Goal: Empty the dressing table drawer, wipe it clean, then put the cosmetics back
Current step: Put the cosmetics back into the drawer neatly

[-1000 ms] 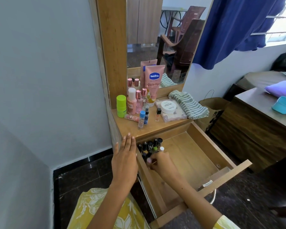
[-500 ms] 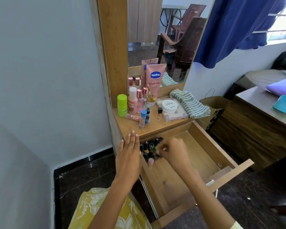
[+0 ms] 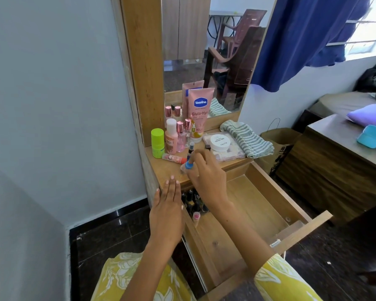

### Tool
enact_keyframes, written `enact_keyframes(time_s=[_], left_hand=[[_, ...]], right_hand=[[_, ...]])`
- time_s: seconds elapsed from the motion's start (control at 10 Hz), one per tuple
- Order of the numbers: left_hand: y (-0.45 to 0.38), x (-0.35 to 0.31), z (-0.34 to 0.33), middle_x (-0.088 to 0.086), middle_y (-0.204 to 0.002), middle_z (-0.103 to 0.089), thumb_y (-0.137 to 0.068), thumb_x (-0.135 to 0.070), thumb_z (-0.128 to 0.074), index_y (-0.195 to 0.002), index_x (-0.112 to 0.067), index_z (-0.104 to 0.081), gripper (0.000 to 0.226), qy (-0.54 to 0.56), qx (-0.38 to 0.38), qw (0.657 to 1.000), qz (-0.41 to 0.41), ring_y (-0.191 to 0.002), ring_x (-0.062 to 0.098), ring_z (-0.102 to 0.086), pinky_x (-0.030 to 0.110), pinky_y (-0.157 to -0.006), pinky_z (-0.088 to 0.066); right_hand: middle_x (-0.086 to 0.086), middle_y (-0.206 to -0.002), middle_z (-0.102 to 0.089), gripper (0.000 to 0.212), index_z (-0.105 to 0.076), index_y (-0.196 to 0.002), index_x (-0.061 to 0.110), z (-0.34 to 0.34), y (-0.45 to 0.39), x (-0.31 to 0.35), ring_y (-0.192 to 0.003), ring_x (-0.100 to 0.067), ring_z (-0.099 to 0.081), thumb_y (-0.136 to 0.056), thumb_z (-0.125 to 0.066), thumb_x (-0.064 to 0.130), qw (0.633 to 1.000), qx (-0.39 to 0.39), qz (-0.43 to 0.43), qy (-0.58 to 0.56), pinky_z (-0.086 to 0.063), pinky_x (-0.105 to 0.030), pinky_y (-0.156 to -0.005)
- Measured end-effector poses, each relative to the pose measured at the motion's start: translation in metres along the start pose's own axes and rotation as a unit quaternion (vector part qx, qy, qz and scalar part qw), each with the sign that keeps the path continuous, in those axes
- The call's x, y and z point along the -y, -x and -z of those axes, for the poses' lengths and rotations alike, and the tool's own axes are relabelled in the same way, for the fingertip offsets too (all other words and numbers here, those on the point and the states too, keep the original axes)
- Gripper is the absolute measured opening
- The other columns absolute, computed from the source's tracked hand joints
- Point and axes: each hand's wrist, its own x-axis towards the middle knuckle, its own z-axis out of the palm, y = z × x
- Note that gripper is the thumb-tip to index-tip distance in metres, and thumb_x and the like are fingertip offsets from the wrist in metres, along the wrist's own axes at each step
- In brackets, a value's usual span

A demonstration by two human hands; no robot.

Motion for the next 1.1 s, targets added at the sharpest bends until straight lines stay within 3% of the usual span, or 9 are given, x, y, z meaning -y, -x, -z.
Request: enact_keyframes(time_s=[0.1,0.2,0.3,0.4,0.5,0.6,0.9,1.1], left_hand=[[0.001,-0.001,-0.001,0.008,-0.155,0.020,-0.102,-0.024,-0.024,-0.147,-0.009,0.013,0.060,0.000,-0.003,1.000,0.001,-0.143,0.019,0.015,0.035,-0.115,0.009],[0.001,-0.001,-0.002,0.007,-0.154,0.023,-0.102,-0.024,-0.024,-0.147,-0.010,0.014,0.060,-0.001,0.000,1.000,0.006,-0.143,0.019,0.017,0.035,-0.115,0.009],[0.000,-0.001,-0.004,0.006,-0.150,0.028,-0.102,-0.023,-0.025,-0.146,-0.010,0.017,0.062,0.001,0.005,1.000,0.006,-0.142,0.019,0.018,0.035,-0.115,0.009],[-0.002,0.001,-0.005,0.005,-0.147,0.030,-0.102,-0.022,-0.024,-0.146,-0.011,0.017,0.061,0.006,0.009,1.000,0.006,-0.142,0.018,0.019,0.035,-0.114,0.010],[-0.002,0.001,-0.006,0.003,-0.145,0.032,-0.102,-0.021,-0.024,-0.146,-0.011,0.016,0.060,0.018,0.006,1.000,0.006,-0.142,0.018,0.019,0.035,-0.116,0.008],[-0.001,0.001,-0.007,0.004,-0.148,0.029,-0.102,-0.021,-0.025,-0.146,-0.012,0.017,0.061,0.025,0.002,1.000,0.004,-0.142,0.018,0.019,0.035,-0.117,0.007],[0.000,0.002,-0.006,0.004,-0.146,0.031,-0.103,-0.022,-0.023,-0.139,-0.013,0.024,0.060,0.018,0.004,1.000,0.004,-0.142,0.018,0.019,0.035,-0.116,0.008],[0.000,0.002,-0.005,0.005,-0.149,0.030,-0.103,-0.023,-0.022,-0.138,-0.013,0.025,0.059,0.020,0.009,1.000,0.005,-0.141,0.018,0.021,0.036,-0.116,0.009]], right_hand=[[0.005,-0.094,-0.061,0.011,-0.057,-0.089,0.015,0.015,0.020,-0.006,-0.068,-0.012,-0.058,-0.085,-0.063,0.025,0.998,0.024,0.010,-0.059,-0.051,-0.032,-0.048],[0.009,-0.091,-0.061,0.019,-0.058,-0.095,0.017,0.037,0.037,-0.015,-0.073,-0.010,-0.062,-0.084,-0.067,0.029,0.980,0.028,-0.049,-0.191,-0.054,-0.032,-0.057],[0.013,-0.089,-0.062,0.020,-0.061,-0.093,0.020,0.055,0.050,-0.029,-0.077,-0.007,-0.063,-0.077,-0.070,0.030,0.974,0.062,-0.053,-0.211,-0.055,-0.031,-0.058],[0.015,-0.085,-0.061,0.015,-0.059,-0.086,0.028,0.056,0.061,-0.042,-0.074,-0.005,-0.061,-0.073,-0.066,0.028,0.980,0.149,-0.058,-0.122,-0.054,-0.032,-0.059],[0.014,-0.089,-0.064,0.015,-0.058,-0.090,0.032,0.043,0.071,-0.048,-0.079,-0.005,-0.061,-0.075,-0.062,0.030,0.964,0.253,-0.064,-0.058,-0.055,-0.033,-0.066],[0.011,-0.094,-0.065,0.019,-0.062,-0.098,0.028,0.032,0.077,-0.046,-0.084,-0.005,-0.062,-0.080,-0.065,0.025,0.949,0.306,-0.060,-0.046,-0.053,-0.030,-0.073],[0.005,-0.094,-0.060,0.013,-0.060,-0.094,0.022,0.010,0.089,-0.046,-0.083,-0.013,-0.059,-0.082,-0.063,0.018,0.938,0.333,-0.057,-0.078,-0.053,-0.036,-0.073],[0.005,-0.097,-0.060,0.015,-0.061,-0.098,0.020,0.012,0.088,-0.046,-0.085,-0.009,-0.058,-0.084,-0.066,0.019,0.941,0.323,-0.051,-0.083,-0.053,-0.031,-0.075]])
